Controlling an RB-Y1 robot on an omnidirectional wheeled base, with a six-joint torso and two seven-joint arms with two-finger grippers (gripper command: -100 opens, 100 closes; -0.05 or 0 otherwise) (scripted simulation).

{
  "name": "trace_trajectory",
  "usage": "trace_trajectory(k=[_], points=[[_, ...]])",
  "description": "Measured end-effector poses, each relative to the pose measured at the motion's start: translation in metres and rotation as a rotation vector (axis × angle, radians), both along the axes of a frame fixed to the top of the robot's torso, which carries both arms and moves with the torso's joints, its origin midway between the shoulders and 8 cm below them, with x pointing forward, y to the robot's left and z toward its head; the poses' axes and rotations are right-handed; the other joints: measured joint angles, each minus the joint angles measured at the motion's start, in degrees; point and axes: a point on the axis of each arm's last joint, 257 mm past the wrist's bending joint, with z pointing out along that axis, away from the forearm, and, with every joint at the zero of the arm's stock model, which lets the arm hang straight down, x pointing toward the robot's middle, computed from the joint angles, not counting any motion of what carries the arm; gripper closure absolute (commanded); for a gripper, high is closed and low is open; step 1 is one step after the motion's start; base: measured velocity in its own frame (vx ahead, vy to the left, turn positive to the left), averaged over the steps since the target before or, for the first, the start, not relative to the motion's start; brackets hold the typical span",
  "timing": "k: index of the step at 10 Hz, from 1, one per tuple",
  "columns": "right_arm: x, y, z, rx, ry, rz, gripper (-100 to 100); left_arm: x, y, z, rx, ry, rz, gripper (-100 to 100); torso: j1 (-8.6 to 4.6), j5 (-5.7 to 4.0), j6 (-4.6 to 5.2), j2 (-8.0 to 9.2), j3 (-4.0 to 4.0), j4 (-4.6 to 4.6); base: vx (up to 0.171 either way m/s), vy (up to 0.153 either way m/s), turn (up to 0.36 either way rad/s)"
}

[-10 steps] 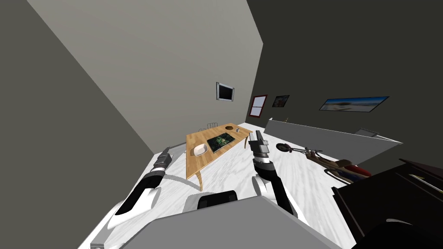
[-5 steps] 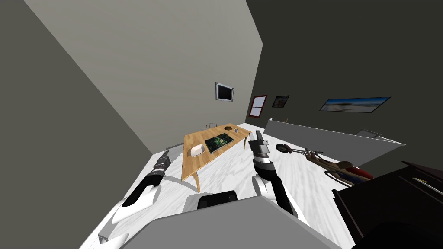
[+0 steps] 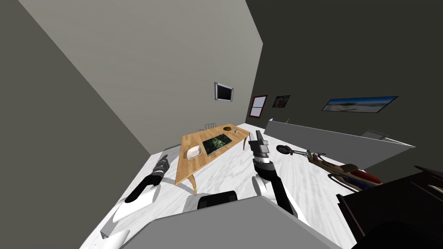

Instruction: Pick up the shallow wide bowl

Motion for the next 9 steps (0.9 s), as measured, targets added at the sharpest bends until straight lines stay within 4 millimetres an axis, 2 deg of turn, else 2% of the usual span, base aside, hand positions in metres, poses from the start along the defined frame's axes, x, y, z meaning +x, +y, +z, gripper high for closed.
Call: trace_trajectory(k=[6, 9], points=[[0.0, 0.0, 0.0, 0.0, 0.0, 0.0, 0, -0.005, 0.009, -0.049, -0.076, 0.124, 0.039, -100, 0.11, 0.02, 0.0, 0.02, 0.01, 0.01, 0.068, -0.086, 0.021], [0.0, 0.0, 0.0, 0.0, 0.0, 0.0, 0, -0.006, 0.008, -0.078, -0.117, 0.197, 0.049, -100, -0.08, -0.01, 0.0, -0.19, -0.11, -0.04, 0.121, -0.125, 0.037]])
